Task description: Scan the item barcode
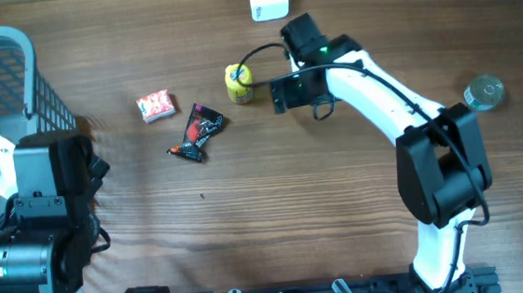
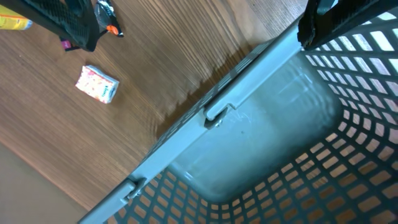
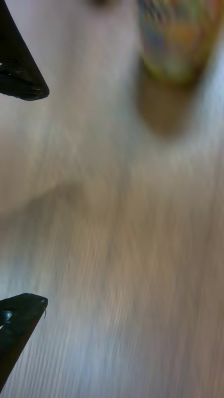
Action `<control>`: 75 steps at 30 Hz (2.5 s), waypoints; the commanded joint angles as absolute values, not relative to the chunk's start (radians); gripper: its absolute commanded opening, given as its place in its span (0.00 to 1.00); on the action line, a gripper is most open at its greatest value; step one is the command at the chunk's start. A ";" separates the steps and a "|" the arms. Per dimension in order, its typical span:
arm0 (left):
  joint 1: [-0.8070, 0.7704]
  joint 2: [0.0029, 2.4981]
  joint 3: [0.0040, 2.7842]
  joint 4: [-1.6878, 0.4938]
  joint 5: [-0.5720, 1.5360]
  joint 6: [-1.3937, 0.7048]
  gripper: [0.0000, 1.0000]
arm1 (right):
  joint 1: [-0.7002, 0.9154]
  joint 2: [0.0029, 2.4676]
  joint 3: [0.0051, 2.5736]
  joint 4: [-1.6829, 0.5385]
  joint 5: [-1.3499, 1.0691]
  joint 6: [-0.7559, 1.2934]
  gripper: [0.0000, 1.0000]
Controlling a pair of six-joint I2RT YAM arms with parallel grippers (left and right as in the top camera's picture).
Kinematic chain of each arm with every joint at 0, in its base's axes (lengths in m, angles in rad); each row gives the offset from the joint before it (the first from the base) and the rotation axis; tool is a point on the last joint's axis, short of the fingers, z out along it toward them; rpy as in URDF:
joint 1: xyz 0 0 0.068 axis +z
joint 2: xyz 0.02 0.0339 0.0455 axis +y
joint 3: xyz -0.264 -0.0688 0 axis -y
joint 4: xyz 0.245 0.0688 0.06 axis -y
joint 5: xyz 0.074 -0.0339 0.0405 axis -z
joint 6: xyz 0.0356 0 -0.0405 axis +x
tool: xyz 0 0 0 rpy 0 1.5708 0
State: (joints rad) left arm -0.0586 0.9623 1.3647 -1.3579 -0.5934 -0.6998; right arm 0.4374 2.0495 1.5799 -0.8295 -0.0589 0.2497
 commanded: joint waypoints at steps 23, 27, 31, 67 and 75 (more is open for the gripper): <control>-0.052 0.954 1.372 -1.355 -0.583 -0.685 1.00 | 0.595 2.039 1.744 -0.533 0.103 0.499 1.00; -0.052 0.954 1.372 -1.355 -0.572 -0.685 1.00 | 0.617 2.061 1.744 -0.422 0.014 0.373 1.00; -0.052 0.954 1.372 -1.356 -0.572 -0.685 1.00 | 0.604 2.115 1.744 -0.447 -0.019 0.128 1.00; -0.052 0.959 1.372 -1.360 -0.573 -0.684 1.00 | 0.601 2.308 1.744 -0.457 -0.097 -0.312 0.48; -0.052 0.959 1.372 -1.360 -0.573 -0.684 1.00 | 0.601 2.308 1.744 -0.571 0.011 -0.572 0.72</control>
